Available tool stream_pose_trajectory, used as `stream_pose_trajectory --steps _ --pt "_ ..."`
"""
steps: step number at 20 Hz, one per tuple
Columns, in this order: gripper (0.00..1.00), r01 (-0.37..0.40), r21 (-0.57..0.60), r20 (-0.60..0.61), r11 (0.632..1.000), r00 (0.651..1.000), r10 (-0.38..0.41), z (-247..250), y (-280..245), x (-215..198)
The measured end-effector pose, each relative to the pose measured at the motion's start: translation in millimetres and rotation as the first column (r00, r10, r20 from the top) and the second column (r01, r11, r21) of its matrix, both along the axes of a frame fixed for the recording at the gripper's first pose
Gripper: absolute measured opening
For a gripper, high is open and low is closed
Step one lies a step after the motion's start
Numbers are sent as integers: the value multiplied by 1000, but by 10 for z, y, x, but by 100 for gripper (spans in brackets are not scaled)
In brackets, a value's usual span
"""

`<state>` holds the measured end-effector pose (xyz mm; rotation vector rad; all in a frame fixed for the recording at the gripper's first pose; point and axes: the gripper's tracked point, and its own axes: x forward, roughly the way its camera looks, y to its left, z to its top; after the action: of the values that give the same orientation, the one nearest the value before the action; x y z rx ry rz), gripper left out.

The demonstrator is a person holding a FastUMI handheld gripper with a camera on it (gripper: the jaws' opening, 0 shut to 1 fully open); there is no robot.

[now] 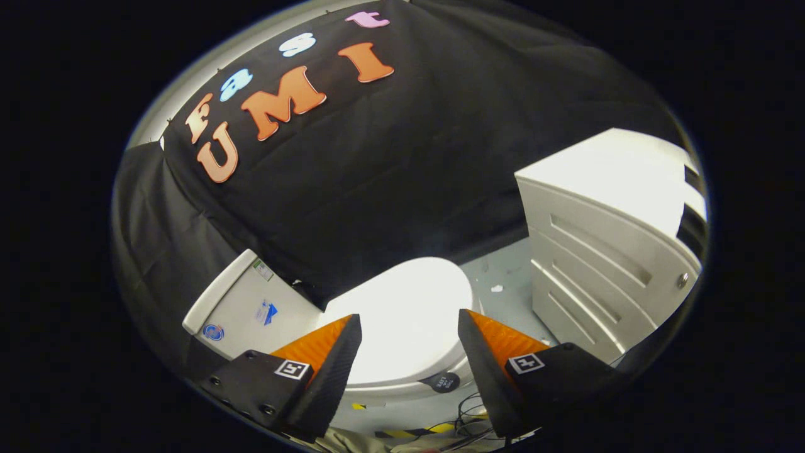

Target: Open the toilet lid.

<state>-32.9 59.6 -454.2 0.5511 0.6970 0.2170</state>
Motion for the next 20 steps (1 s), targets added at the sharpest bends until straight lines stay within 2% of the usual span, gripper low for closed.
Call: stream_pose_trajectory --steps 5,8,10,12,15,18,20 --pt "99 -5 85 -159 996 987 19 -754 104 -181" --pt "99 -10 119 -266 993 963 42 -1171 129 -381" --pt "99 -15 190 -318 982 945 76 -1323 249 -476" --pt "93 15 221 -370 975 926 69 -1565 243 -511" --pt "84 0 265 -406 964 907 111 -1742 278 -615" --pt "73 67 330 -438 942 894 90 -1808 327 -564" --pt "44 94 375 -439 922 894 87 -1793 390 -517"
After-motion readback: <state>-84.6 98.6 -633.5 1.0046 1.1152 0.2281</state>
